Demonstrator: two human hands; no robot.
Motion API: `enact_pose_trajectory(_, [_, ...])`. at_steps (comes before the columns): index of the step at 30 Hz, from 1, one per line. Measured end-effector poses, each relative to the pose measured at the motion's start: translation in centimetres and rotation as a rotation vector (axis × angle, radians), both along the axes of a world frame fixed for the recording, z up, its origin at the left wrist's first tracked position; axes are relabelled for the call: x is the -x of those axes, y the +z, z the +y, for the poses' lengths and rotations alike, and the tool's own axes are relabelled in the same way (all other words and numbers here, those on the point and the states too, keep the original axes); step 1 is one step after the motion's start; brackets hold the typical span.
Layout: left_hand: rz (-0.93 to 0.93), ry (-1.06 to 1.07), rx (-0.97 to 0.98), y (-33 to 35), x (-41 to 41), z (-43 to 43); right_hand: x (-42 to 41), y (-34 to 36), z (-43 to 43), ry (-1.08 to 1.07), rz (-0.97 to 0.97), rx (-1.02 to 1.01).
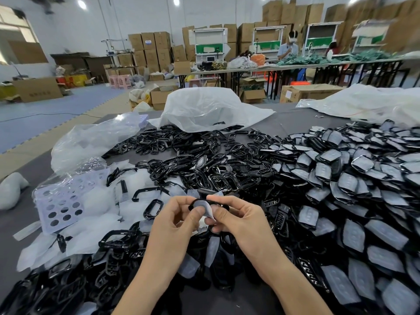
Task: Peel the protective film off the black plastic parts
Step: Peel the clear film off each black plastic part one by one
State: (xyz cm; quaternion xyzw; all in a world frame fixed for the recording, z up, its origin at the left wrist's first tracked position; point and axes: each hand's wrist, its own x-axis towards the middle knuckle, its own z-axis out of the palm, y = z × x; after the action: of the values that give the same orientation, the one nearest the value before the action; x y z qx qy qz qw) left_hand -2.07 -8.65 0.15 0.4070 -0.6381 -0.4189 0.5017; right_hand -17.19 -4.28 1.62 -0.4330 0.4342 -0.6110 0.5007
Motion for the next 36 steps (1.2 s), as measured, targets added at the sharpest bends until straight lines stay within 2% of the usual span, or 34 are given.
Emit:
enact_pose_trajectory(7, [-0.233, 0.133, 0.111, -0.6, 0.2, 0.0, -0.2, -0.5, 0.0, -0.081, 0.159, -0.009])
enact_pose_trajectory(18, [-0.313, 0.204, 0.272, -0.5, 0.3, 0.4, 0.0, -0.9, -0.4, -0.066, 0.056, -0.031])
enact_pose_trajectory(27, [-0.434, 0.241, 0.402, -1.0, -0.1, 0.3, 0.1, -0.5, -0.2, -0.023, 0.077, 0.013])
enact_pose_trajectory(32, [-0.393, 0.239, 0.37, -0.6, -0.2, 0.2, 0.2, -0.6, -0.1, 0.005, 0.093, 0.029])
enact_pose_trajectory(36, [-0.331, 0.181, 0.215, -0.3, -0.2, 0.1, 0.0, -0.6, -0.3, 0.029, 0.074, 0.047])
